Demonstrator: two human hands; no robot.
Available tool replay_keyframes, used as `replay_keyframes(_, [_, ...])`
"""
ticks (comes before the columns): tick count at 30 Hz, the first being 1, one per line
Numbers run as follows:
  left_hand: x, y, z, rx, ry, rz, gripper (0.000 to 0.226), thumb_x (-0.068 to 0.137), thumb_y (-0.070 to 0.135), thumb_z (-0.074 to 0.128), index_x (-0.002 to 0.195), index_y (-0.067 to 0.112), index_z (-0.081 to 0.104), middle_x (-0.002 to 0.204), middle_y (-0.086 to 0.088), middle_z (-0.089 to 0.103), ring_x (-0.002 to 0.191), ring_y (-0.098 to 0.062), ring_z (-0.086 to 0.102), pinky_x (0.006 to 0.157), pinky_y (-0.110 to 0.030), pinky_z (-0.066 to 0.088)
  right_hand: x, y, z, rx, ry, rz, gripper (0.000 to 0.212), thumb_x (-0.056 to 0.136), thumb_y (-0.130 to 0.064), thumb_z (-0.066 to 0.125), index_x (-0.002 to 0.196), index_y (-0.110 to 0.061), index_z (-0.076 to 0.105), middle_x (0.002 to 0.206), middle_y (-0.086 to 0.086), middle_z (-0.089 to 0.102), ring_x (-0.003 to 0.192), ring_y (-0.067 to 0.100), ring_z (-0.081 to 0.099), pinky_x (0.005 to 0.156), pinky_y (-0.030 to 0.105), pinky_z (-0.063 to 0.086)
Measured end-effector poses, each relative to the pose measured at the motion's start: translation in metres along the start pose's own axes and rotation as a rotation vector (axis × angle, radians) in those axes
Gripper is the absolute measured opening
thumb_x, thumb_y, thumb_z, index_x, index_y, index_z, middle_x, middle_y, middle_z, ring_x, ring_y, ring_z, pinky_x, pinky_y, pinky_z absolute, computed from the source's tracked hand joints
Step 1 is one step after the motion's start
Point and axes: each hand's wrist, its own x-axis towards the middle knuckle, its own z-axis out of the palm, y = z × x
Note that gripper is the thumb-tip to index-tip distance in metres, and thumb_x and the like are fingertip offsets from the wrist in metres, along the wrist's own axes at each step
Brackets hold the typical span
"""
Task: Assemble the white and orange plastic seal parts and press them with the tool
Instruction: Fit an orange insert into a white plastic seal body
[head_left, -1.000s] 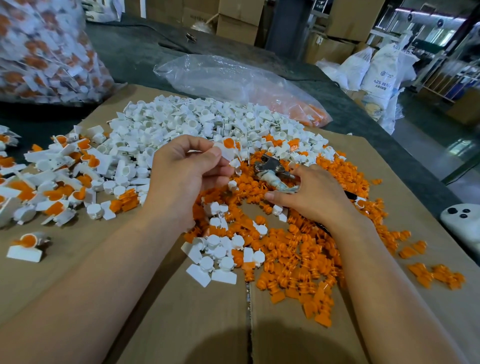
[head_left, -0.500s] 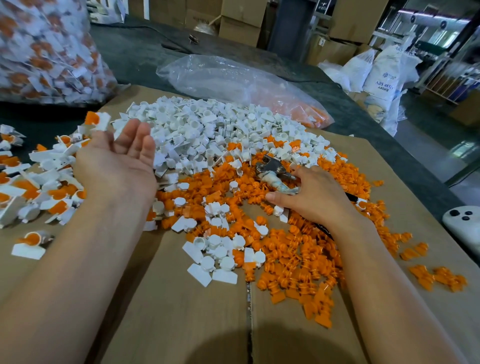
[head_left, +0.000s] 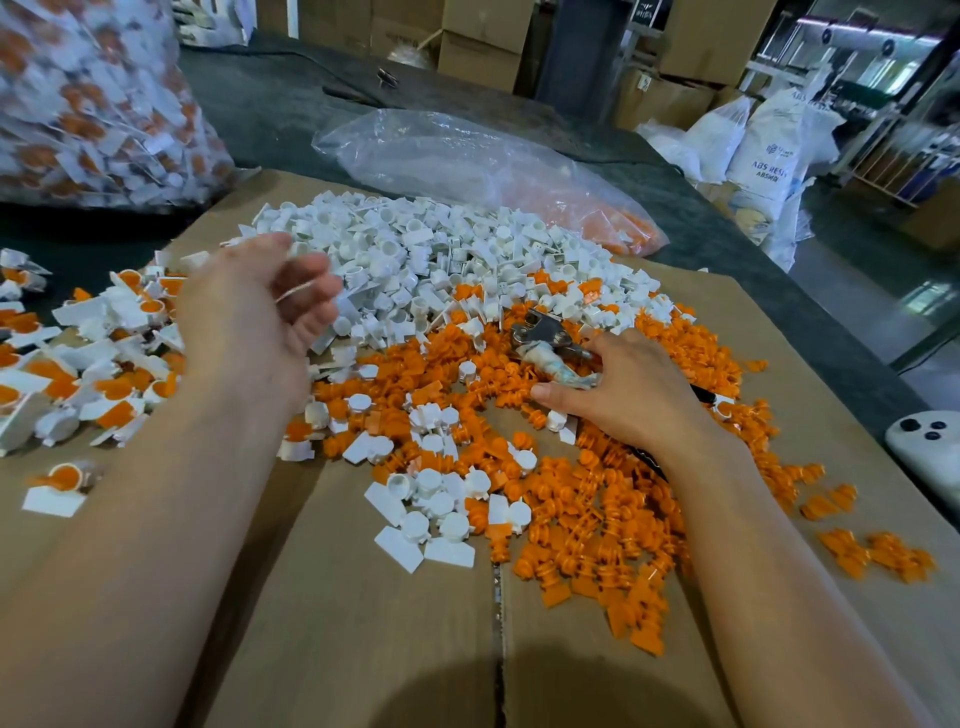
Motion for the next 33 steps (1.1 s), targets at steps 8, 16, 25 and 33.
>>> replay_keyframes(8, [-0.010, -0.019, 0.013, 1.300, -0.151, 0.533, 0.021, 0.085, 0.016, 0.063, 0.106, 0.017, 0.066, 0.112, -0.006, 0.056, 0.103, -0.025, 0.053, 0.080, -0.035, 0.042, -0.001, -0.001, -0.001, 0.010, 0.004, 0.003, 0.094, 0.070, -0.072, 0.053, 0.143, -0.017, 0.028, 0.143, 0.010, 0.033, 0.131, 0.027, 0.029, 0.104, 0.039, 0.029])
replay_keyframes(16, [-0.006, -0.022, 0.012, 1.578, -0.241, 0.537, 0.029, 0.087, 0.007, 0.058, 0.114, 0.016, 0.066, 0.117, -0.014, 0.057, 0.107, -0.037, 0.053, 0.086, -0.044, 0.045, -0.002, -0.002, -0.001, 0.025, -0.003, -0.006, 0.094, 0.069, -0.072, 0.054, 0.141, -0.015, 0.032, 0.141, 0.010, 0.034, 0.131, 0.027, 0.028, 0.102, 0.039, 0.030])
replay_keyframes(25, [-0.002, -0.025, 0.010, 1.536, -0.199, 0.502, 0.026, 0.084, 0.000, 0.057, 0.096, 0.021, 0.068, 0.099, -0.008, 0.066, 0.086, -0.032, 0.062, 0.071, -0.039, 0.052, -0.002, -0.002, -0.001, 0.032, -0.005, 0.000, 0.094, 0.069, -0.071, 0.054, 0.141, -0.016, 0.031, 0.143, 0.010, 0.032, 0.133, 0.027, 0.027, 0.104, 0.040, 0.029])
replay_keyframes(33, [0.000, -0.028, 0.010, 1.503, -0.185, 0.573, 0.027, 0.087, 0.005, 0.055, 0.109, 0.016, 0.063, 0.108, -0.012, 0.057, 0.096, -0.036, 0.057, 0.073, -0.041, 0.048, -0.002, -0.002, -0.002, 0.046, -0.007, 0.008, 0.094, 0.068, -0.072, 0.053, 0.141, -0.017, 0.032, 0.143, 0.009, 0.033, 0.132, 0.027, 0.028, 0.103, 0.040, 0.030])
